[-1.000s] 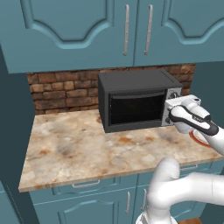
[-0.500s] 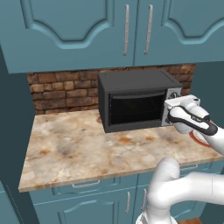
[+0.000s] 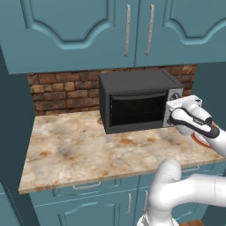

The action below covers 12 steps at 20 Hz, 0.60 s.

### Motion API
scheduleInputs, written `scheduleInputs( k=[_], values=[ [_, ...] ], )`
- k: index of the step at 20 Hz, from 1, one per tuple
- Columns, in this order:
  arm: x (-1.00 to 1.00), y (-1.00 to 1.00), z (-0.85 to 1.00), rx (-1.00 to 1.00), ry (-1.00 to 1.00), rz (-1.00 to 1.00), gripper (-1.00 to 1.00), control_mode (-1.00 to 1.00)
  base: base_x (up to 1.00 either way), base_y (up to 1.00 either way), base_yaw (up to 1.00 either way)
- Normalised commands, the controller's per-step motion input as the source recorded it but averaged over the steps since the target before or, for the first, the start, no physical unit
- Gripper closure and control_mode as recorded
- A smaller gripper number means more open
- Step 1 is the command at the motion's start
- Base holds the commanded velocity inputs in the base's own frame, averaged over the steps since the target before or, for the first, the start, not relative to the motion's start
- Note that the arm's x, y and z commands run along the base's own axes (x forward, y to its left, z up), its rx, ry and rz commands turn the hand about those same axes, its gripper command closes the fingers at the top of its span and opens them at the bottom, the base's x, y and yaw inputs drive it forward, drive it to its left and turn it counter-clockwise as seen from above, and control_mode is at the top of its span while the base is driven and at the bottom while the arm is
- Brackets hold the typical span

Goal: Pull the toaster oven rack outwards. Pick up the baguette from the plate and place it on the toaster oven rack. Close the toaster oven door fully and set the temperature to the lowest setting.

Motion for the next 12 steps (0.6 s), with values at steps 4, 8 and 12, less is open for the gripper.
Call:
scheduleInputs(
  k=[4,8,12],
  values=[
    [0.00,0.00,0.00,-0.12,-0.01,0.08,1.00,-1.00,0.00,0.00,0.00],
    [0.00,0.00,0.00,-0.11,0.00,0.09,1.00,-1.00,0.00,0.00,0.00],
    [0.00,0.00,0.00,-0.13,0.00,0.08,1.00,-1.00,0.00,0.00,0.00]
  ],
)
